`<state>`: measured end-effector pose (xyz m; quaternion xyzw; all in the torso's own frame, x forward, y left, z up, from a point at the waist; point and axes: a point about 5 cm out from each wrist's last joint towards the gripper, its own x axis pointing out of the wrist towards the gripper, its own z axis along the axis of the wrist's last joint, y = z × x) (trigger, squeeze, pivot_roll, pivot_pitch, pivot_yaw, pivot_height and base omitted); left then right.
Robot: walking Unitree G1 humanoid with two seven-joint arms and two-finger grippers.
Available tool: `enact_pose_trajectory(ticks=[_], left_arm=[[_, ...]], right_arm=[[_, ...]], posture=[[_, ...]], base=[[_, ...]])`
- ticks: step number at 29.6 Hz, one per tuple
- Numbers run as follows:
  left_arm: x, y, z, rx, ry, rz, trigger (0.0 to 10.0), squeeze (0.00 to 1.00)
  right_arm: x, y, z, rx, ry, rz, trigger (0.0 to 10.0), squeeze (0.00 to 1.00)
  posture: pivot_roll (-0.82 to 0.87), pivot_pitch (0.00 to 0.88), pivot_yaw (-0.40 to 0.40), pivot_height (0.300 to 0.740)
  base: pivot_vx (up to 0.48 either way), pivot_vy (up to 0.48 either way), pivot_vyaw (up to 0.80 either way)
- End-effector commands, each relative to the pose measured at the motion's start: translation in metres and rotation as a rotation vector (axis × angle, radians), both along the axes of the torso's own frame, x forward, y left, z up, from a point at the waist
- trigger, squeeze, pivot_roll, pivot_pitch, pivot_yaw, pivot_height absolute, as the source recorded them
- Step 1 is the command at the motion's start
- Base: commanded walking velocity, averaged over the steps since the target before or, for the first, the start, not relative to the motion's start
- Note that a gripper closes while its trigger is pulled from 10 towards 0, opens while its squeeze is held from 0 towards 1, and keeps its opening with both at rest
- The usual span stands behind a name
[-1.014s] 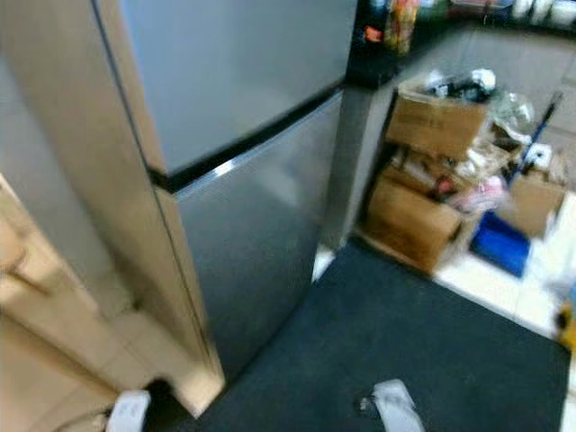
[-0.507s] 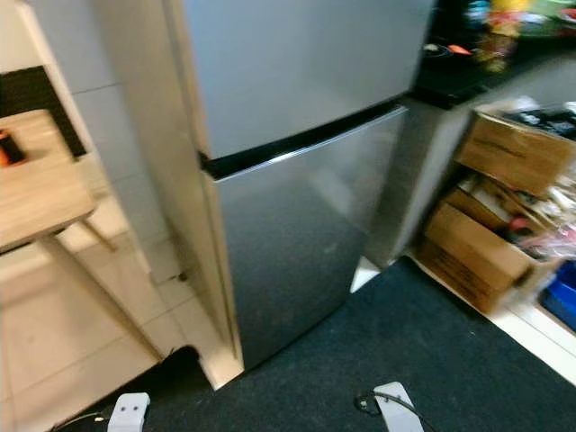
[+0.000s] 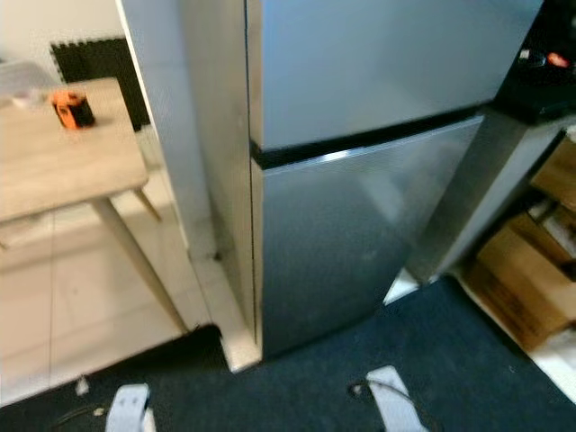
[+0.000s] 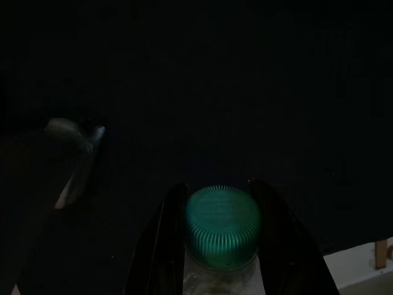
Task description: Restocking fridge
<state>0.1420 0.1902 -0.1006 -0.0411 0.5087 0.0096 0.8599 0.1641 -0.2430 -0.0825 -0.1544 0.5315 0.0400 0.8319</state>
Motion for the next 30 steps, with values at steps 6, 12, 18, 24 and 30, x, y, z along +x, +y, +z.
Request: enact_pose_trajectory(ticks=[6, 12, 18, 24, 30], left_arm=[[-0.005, 0.001, -0.002, 0.012, 0.014, 0.024, 10.0, 0.00], [0.018, 0.008, 0.009, -0.041, -0.100, 0.131, 10.0, 0.00], [0.086, 0.033, 0.051, -0.087, -0.374, 0.246, 10.0, 0.00], [0.166, 0.044, 0.130, -0.237, -0.739, 0.157, 10.0, 1.00], [0.213, 0.042, 0.206, -0.309, -0.960, -0.124, 10.0, 1.00]], right_arm=[[-0.009, -0.002, -0.003, -0.007, 0.033, -0.011, 10.0, 0.00], [-0.010, -0.001, -0.004, -0.005, 0.036, -0.014, 10.0, 0.00], [-0.010, -0.001, -0.004, -0.014, 0.037, -0.017, 10.0, 0.00], [-0.007, 0.000, -0.003, 0.008, 0.012, -0.065, 10.0, 0.00], [0.007, -0.009, 0.005, -0.005, -0.040, -0.095, 10.0, 0.00]], posture=[[-0.01, 0.000, -0.020, 0.740], [-0.02, 0.000, -0.022, 0.740], [-0.02, 0.000, -0.020, 0.740], [-0.02, 0.000, -0.021, 0.740], [-0.03, 0.034, -0.012, 0.740]], base=[[0.000, 0.000, 0.00], [0.000, 0.000, 0.00], [0.000, 0.000, 0.00], [0.000, 0.000, 0.00], [0.000, 0.000, 0.00]])
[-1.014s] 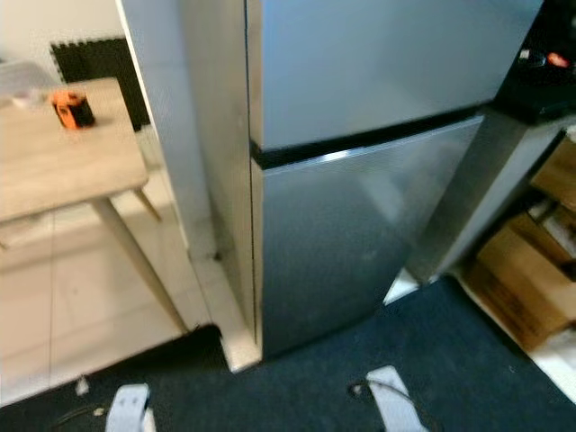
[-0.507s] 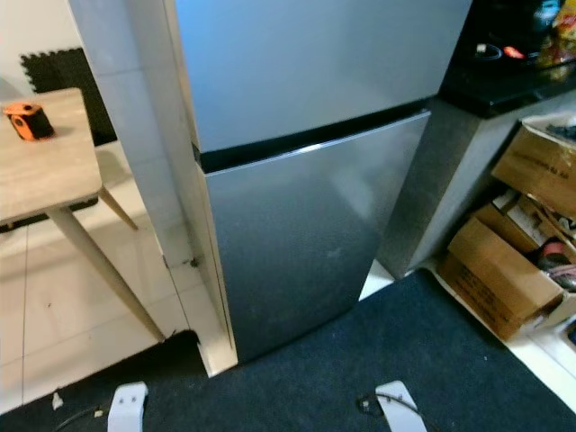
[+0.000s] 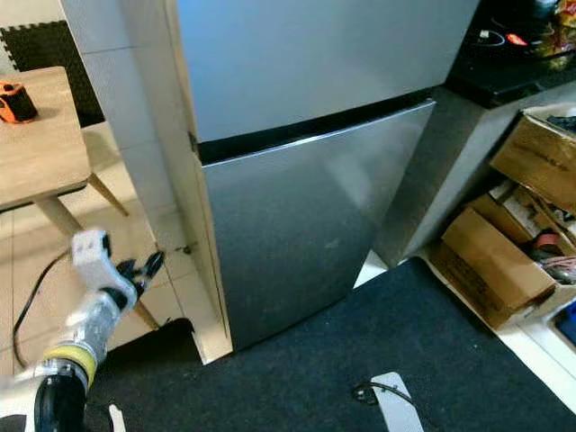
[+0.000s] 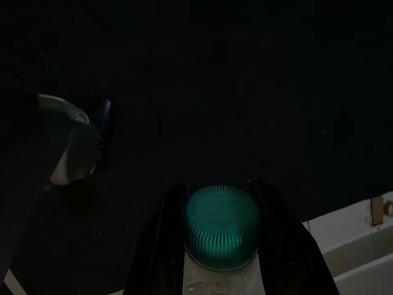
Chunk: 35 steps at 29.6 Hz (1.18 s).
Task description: Restocking fridge
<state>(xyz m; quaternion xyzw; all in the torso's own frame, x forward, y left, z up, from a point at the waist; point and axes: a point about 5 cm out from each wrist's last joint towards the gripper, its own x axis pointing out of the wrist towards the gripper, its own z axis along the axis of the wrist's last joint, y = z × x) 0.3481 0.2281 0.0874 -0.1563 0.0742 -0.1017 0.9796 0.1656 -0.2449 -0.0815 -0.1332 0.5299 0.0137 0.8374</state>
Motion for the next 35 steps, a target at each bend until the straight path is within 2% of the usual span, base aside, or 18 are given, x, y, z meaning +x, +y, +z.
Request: enact_pose_trajectory(ticks=[1, 2, 4, 5, 7, 11, 14, 15, 18, 19, 26, 35], left_arm=[[0.012, 0.002, 0.030, 0.032, -0.094, -0.110, 10.0, 1.00], [0.012, 0.002, 0.030, 0.032, -0.094, -0.110, 10.0, 1.00], [0.023, -0.010, 0.061, 0.068, -0.203, -0.290, 10.0, 1.00], [0.023, -0.010, 0.061, 0.068, -0.203, -0.290, 10.0, 1.00], [0.030, -0.022, 0.083, 0.124, -0.276, -0.428, 10.0, 1.00], [0.032, -0.030, 0.096, 0.166, -0.322, -0.512, 10.0, 1.00], [0.036, -0.045, 0.114, 0.194, -0.349, -0.672, 10.0, 1.00], [0.037, -0.048, 0.116, 0.217, -0.345, -0.690, 10.0, 0.00], [0.039, -0.050, 0.117, 0.251, -0.342, -0.678, 10.0, 0.00], [0.042, -0.052, 0.119, 0.290, -0.341, -0.638, 10.0, 0.00], [0.049, -0.061, 0.121, 0.335, -0.345, -0.534, 10.0, 0.00], [0.057, -0.071, 0.139, 0.335, -0.404, -0.416, 10.0, 0.00]], right_arm=[[0.008, -0.009, 0.006, -0.018, -0.038, -0.040, 10.0, 0.00], [0.008, -0.009, 0.006, -0.018, -0.038, -0.040, 10.0, 0.00], [0.019, -0.016, 0.014, -0.024, -0.091, -0.075, 10.0, 0.00], [0.019, -0.016, 0.014, -0.024, -0.091, -0.075, 10.0, 0.00], [0.028, -0.021, 0.020, -0.027, -0.139, -0.101, 10.0, 0.00], [0.032, -0.022, 0.023, -0.025, -0.168, -0.121, 10.0, 0.00], [0.033, -0.022, 0.024, -0.016, -0.197, -0.149, 10.0, 0.00], [0.032, -0.022, 0.024, -0.017, -0.199, -0.148, 10.0, 0.00], [0.031, -0.023, 0.023, -0.018, -0.200, -0.148, 10.0, 0.00], [0.029, -0.025, 0.023, -0.020, -0.205, -0.152, 10.0, 0.00], [0.022, -0.034, 0.023, -0.034, -0.216, -0.170, 10.0, 0.00], [0.028, -0.034, 0.027, -0.034, -0.247, -0.167, 10.0, 0.00]], posture=[[-0.03, 0.034, -0.012, 0.740], [-0.03, 0.034, -0.012, 0.740], [-0.05, 0.121, -0.001, 0.740], [-0.05, 0.121, -0.001, 0.740], [-0.04, 0.142, -0.001, 0.740], [-0.05, 0.132, 0.013, 0.740], [-0.07, 0.166, 0.029, 0.740], [-0.07, 0.177, 0.030, 0.740], [-0.08, 0.194, 0.031, 0.740], [-0.09, 0.210, 0.029, 0.740], [-0.13, 0.242, 0.028, 0.740], [-0.14, 0.255, 0.021, 0.740]], base=[[0.000, 0.000, 0.00], [0.000, 0.000, 0.00], [0.000, 0.000, 0.00], [0.000, 0.000, 0.00], [0.000, 0.000, 0.00], [0.000, 0.000, 0.00], [0.000, 0.000, 0.00], [0.000, 0.000, 0.00], [0.000, 0.000, 0.00], [0.000, 0.000, 0.00], [0.000, 0.000, 0.00], [0.000, 0.000, 0.00]])
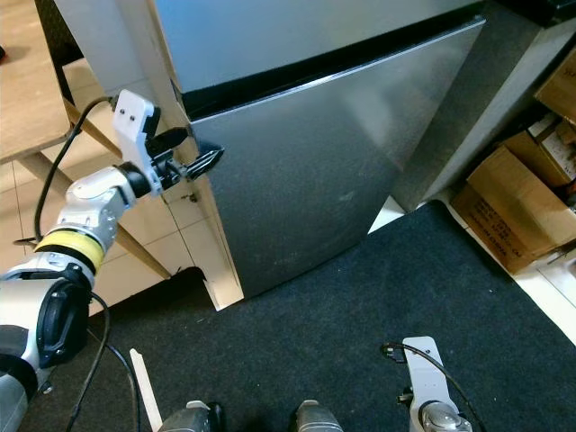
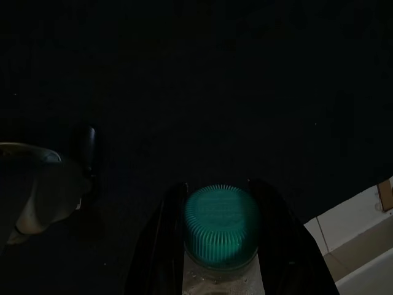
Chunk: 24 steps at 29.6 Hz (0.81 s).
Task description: Restocking fridge
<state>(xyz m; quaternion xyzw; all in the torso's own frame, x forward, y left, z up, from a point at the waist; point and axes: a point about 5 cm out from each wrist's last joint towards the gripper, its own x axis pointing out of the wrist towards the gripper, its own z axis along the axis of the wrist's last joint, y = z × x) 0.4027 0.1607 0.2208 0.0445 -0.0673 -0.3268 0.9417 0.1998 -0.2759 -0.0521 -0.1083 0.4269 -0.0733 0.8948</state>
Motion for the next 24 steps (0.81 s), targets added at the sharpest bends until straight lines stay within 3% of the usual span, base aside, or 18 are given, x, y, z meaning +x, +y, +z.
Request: enact_pose_trajectory(ticks=[1, 2, 4, 5, 6, 7, 8, 9, 12, 18, 24], left_arm=[[0.002, -0.004, 0.005, 0.000, -0.019, 0.024, 10.0, 0.00], [0.003, -0.005, 0.005, -0.005, -0.013, 0.029, 10.0, 0.00], [-0.002, -0.023, 0.001, -0.092, 0.040, -0.151, 10.0, 0.00], [-0.002, -0.023, 0.001, -0.092, 0.040, -0.151, 10.0, 0.00], [-0.005, -0.032, -0.001, -0.101, 0.051, -0.237, 10.0, 0.00], [-0.009, -0.041, -0.007, -0.087, 0.073, -0.342, 10.0, 0.00], [-0.009, -0.041, -0.007, -0.087, 0.073, -0.342, 10.0, 0.00], [-0.013, -0.047, -0.011, -0.078, 0.088, -0.409, 10.0, 0.00], [-0.030, -0.067, -0.040, 0.001, 0.186, -0.625, 10.0, 0.00], [-0.040, -0.077, -0.059, 0.020, 0.228, -0.699, 10.0, 0.00], [-0.051, -0.095, -0.068, -0.089, 0.258, -0.789, 10.0, 0.00]], right_arm=[[-0.006, -0.003, -0.002, 0.002, 0.009, -0.020, 10.0, 0.00], [-0.006, -0.003, -0.002, 0.002, 0.008, -0.020, 10.0, 0.00], [-0.004, -0.002, -0.001, 0.001, 0.005, -0.016, 10.0, 0.00], [-0.004, -0.002, -0.001, 0.001, 0.005, -0.016, 10.0, 0.00], [-0.003, -0.002, -0.001, 0.001, 0.002, -0.016, 10.0, 0.00], [-0.003, -0.002, -0.001, 0.000, 0.001, -0.017, 10.0, 0.00], [-0.003, -0.002, -0.001, 0.000, 0.001, -0.017, 10.0, 0.00], [-0.002, -0.002, 0.000, -0.001, 0.000, -0.017, 10.0, 0.00], [-0.001, -0.002, 0.000, -0.001, -0.002, -0.017, 10.0, 0.00], [0.001, 0.000, 0.000, 0.005, -0.006, -0.016, 10.0, 0.00], [0.004, 0.003, 0.001, 0.009, -0.009, -0.009, 10.0, 0.00]], posture=[[-0.14, 0.255, 0.021, 0.740], [-0.14, 0.253, 0.021, 0.740], [-0.15, 0.246, 0.019, 0.740], [-0.15, 0.246, 0.019, 0.740], [-0.15, 0.243, 0.019, 0.740], [-0.15, 0.237, 0.019, 0.740], [-0.15, 0.237, 0.019, 0.740], [-0.15, 0.237, 0.019, 0.740], [-0.14, 0.223, 0.018, 0.740], [-0.14, 0.212, 0.021, 0.740], [-0.12, 0.186, 0.020, 0.740]], base=[[0.000, 0.000, 0.00], [0.000, 0.000, 0.00], [0.000, 0.000, 0.00], [0.000, 0.000, 0.00], [0.000, 0.000, 0.00], [0.000, 0.000, 0.00], [0.000, 0.000, 0.00], [0.000, 0.000, 0.00], [0.000, 0.000, 0.00], [0.000, 0.000, 0.00], [0.000, 0.000, 0.00]])
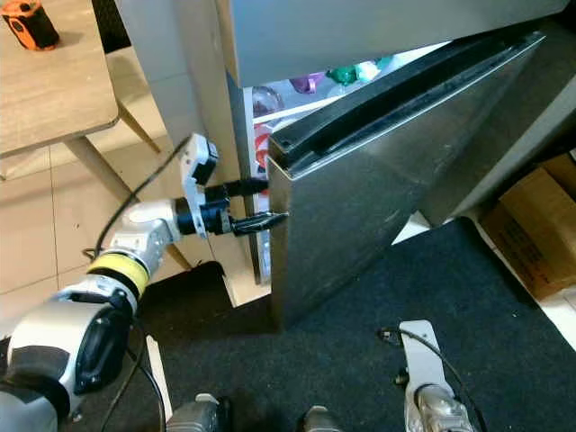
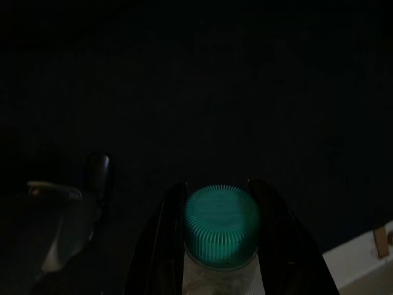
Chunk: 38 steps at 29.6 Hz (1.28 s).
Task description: Restocking fridge
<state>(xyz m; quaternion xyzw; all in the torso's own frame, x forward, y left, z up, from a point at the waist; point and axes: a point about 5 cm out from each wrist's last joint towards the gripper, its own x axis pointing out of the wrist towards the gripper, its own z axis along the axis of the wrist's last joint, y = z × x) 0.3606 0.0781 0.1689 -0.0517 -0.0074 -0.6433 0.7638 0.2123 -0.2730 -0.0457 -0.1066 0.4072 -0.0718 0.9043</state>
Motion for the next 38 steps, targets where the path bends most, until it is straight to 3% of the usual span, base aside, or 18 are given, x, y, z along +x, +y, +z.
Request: enact_pose_trajectory(ticks=[1, 3, 5, 8, 9, 14, 16, 19, 22, 26, 27, 29, 30, 32, 35, 38], left_arm=[[-0.018, -0.023, -0.025, 0.012, 0.082, -0.131, 10.0, 0.00], [-0.043, -0.043, -0.043, -0.002, 0.108, -0.293, 10.0, 0.00], [-0.058, -0.052, -0.054, -0.001, 0.113, -0.365, 10.0, 0.00], [-0.060, -0.053, -0.057, -0.018, 0.131, -0.351, 10.0, 0.00], [-0.060, -0.048, -0.062, -0.060, 0.181, -0.298, 10.0, 0.00], [-0.061, -0.036, -0.074, -0.066, 0.229, -0.239, 10.0, 0.00], [-0.065, -0.018, -0.096, -0.018, 0.290, -0.133, 10.0, 0.00], [-0.067, -0.009, -0.105, 0.002, 0.320, -0.081, 10.0, 0.00], [-0.081, 0.022, -0.137, 0.091, 0.409, 0.113, 10.0, 0.00], [-0.093, 0.052, -0.164, 0.164, 0.505, 0.343, 10.0, 0.00], [-0.093, 0.052, -0.164, 0.164, 0.505, 0.343, 10.0, 0.00], [-0.101, 0.068, -0.178, 0.208, 0.562, 0.479, 10.0, 0.00], [-0.101, 0.068, -0.178, 0.208, 0.562, 0.479, 10.0, 0.00], [-0.123, 0.095, -0.203, 0.297, 0.661, 0.717, 10.0, 0.00], [-0.130, 0.103, -0.210, 0.323, 0.693, 0.787, 10.0, 0.00], [-0.163, 0.124, -0.232, 0.387, 0.819, 0.976, 10.0, 0.00]], right_arm=[[-0.009, 0.001, -0.006, 0.007, 0.038, -0.015, 10.0, 0.00], [-0.012, 0.002, -0.009, 0.012, 0.050, -0.014, 10.0, 0.00], [-0.015, 0.004, -0.011, 0.017, 0.062, -0.006, 10.0, 0.00], [-0.017, 0.005, -0.013, 0.021, 0.068, -0.003, 10.0, 0.00], [-0.023, 0.007, -0.016, 0.044, 0.083, 0.006, 10.0, 0.00], [-0.028, 0.011, -0.020, 0.066, 0.102, 0.030, 10.0, 0.00], [-0.032, 0.013, -0.022, 0.071, 0.116, 0.053, 10.0, 0.00], [-0.033, 0.014, -0.023, 0.080, 0.123, 0.061, 10.0, 0.00], [-0.036, 0.017, -0.025, 0.117, 0.121, 0.076, 10.0, 0.00], [-0.026, 0.023, -0.021, 0.170, 0.073, 0.097, 10.0, 0.00], [-0.026, 0.023, -0.021, 0.170, 0.073, 0.097, 10.0, 0.00], [-0.019, 0.029, -0.018, 0.207, 0.045, 0.127, 10.0, 0.00], [-0.019, 0.029, -0.018, 0.207, 0.045, 0.127, 10.0, 0.00], [-0.004, 0.046, -0.012, 0.261, 0.008, 0.227, 10.0, 0.00], [0.001, 0.051, -0.010, 0.275, -0.001, 0.260, 10.0, 0.00], [0.009, 0.064, -0.008, 0.283, -0.001, 0.310, 10.0, 0.00]], posture=[[-0.12, 0.180, 0.021, 0.740], [-0.12, 0.176, 0.020, 0.740], [-0.11, 0.172, 0.019, 0.740], [-0.11, 0.169, 0.017, 0.740], [-0.10, 0.160, 0.013, 0.740], [-0.10, 0.153, 0.011, 0.740], [-0.10, 0.148, 0.009, 0.740], [-0.10, 0.143, 0.009, 0.740], [-0.09, 0.137, 0.006, 0.740], [-0.09, 0.125, -0.001, 0.740], [-0.09, 0.125, -0.001, 0.740], [-0.08, 0.118, -0.005, 0.740], [-0.08, 0.118, -0.005, 0.740], [-0.08, 0.108, -0.008, 0.740], [-0.08, 0.108, -0.008, 0.740], [-0.06, 0.090, -0.016, 0.740]], base=[[0.000, 0.000, 0.00], [0.000, 0.000, 0.00], [0.000, 0.000, 0.00], [0.000, 0.000, 0.00], [0.000, 0.000, 0.00], [0.000, 0.000, 0.00], [0.000, 0.000, 0.00], [0.000, 0.000, 0.00], [0.000, 0.000, 0.00], [0.000, 0.000, 0.00], [0.000, 0.000, 0.00], [0.000, 0.000, 0.00], [0.000, 0.000, 0.00], [0.000, 0.000, 0.00], [0.000, 0.000, 0.00], [0.000, 0.000, 0.00]])
